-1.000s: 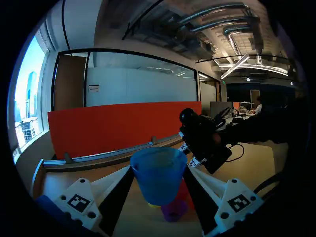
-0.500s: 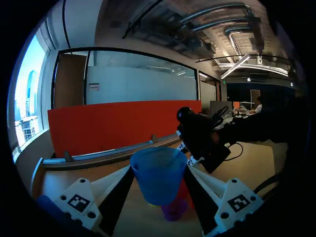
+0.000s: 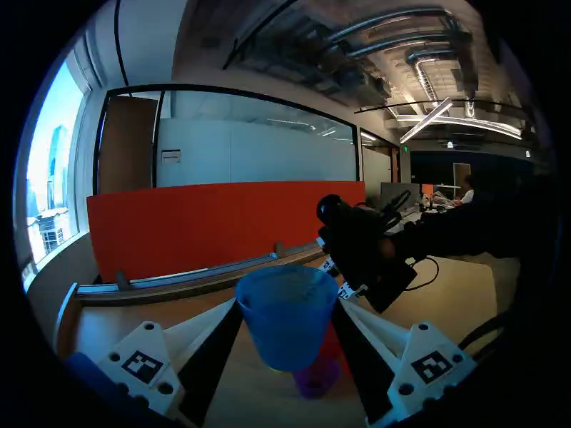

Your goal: Pour water

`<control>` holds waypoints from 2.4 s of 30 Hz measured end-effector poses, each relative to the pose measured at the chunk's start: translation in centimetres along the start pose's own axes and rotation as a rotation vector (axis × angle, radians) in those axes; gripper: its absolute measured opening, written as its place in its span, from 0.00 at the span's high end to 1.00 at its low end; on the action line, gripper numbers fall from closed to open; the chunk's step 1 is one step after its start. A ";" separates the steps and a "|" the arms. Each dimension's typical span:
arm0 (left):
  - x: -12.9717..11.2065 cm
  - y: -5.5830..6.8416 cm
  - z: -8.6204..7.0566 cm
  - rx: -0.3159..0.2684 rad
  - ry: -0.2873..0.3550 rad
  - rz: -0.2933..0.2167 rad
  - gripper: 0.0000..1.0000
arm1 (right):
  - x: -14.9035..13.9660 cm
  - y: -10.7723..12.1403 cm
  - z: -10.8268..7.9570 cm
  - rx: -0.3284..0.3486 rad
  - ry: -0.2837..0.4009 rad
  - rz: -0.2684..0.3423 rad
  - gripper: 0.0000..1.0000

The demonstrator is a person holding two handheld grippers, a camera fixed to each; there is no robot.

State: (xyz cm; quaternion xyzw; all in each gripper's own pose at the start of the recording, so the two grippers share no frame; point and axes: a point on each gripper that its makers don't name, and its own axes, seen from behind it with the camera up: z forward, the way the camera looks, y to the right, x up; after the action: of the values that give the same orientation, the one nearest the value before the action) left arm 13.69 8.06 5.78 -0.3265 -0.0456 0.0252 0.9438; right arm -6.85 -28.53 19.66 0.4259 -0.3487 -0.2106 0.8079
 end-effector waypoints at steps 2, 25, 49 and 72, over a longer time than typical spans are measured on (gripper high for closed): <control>0.0 0.0 0.0 0.001 0.000 0.000 0.16 | -0.1 0.0 0.0 0.000 -0.004 0.001 0.00; 0.2 -0.1 -0.2 0.008 0.003 0.002 0.16 | 1.0 -0.1 -0.8 -0.005 0.067 0.040 0.05; 1.8 1.1 -0.5 0.007 0.024 0.010 0.16 | 5.2 -1.4 -8.3 -0.025 0.301 0.048 0.05; 2.7 2.5 -0.2 -0.005 0.028 0.025 0.16 | 6.8 -2.9 -12.8 -0.032 0.442 0.038 0.05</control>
State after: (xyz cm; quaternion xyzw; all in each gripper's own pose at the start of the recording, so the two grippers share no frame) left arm 16.35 10.07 4.24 -0.3298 -0.0284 0.0320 0.9431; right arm 7.12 -27.50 14.81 0.4423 -0.1676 -0.1022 0.8751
